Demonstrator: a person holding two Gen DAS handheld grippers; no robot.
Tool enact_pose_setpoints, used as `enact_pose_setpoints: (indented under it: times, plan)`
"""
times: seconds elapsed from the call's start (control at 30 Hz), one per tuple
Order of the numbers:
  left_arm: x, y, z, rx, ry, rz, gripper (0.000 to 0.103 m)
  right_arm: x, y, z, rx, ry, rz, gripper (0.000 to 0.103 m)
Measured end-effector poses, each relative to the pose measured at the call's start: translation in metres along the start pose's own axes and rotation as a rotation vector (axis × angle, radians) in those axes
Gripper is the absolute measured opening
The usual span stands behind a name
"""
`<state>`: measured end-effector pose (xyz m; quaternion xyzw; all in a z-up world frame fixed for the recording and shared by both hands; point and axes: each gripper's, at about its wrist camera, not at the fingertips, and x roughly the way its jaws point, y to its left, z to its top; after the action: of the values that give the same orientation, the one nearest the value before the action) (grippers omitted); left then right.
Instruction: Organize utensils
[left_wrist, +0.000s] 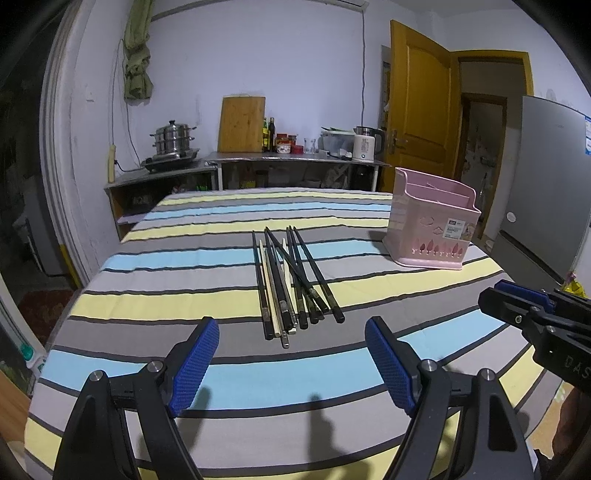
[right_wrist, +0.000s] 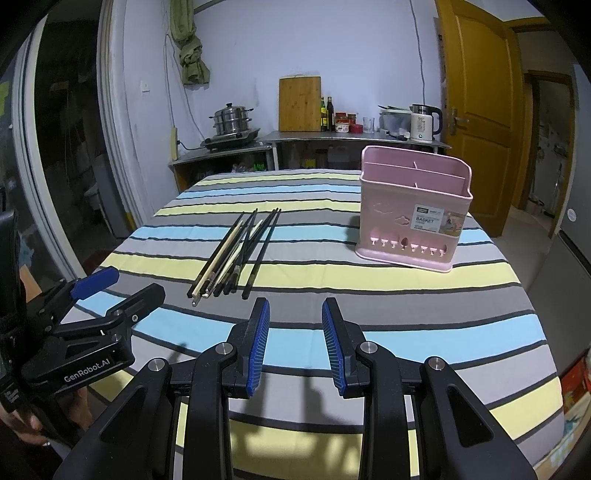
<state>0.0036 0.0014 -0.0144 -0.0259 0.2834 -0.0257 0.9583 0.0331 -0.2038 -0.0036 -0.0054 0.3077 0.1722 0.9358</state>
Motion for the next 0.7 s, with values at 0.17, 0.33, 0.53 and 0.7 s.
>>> enact_pose_setpoints:
  times: [0.17, 0.33, 0.53, 0.7]
  plan:
    - [0.014, 0.014, 0.007, -0.029, 0.034, -0.010, 0.081, 0.009, 0.000, 0.006, -0.004, 0.016, 0.006, 0.031]
    - [0.041, 0.038, 0.020, -0.075, 0.097, -0.010, 0.081, 0.024, 0.000, 0.017, -0.005, 0.029, 0.027, 0.030]
    - [0.086, 0.066, 0.043, -0.114, 0.196, 0.013, 0.075, 0.053, 0.003, 0.034, -0.004, 0.053, 0.061, 0.030]
    - [0.128, 0.082, 0.062, -0.122, 0.243, 0.018, 0.071, 0.083, 0.007, 0.048, -0.007, 0.082, 0.086, 0.030]
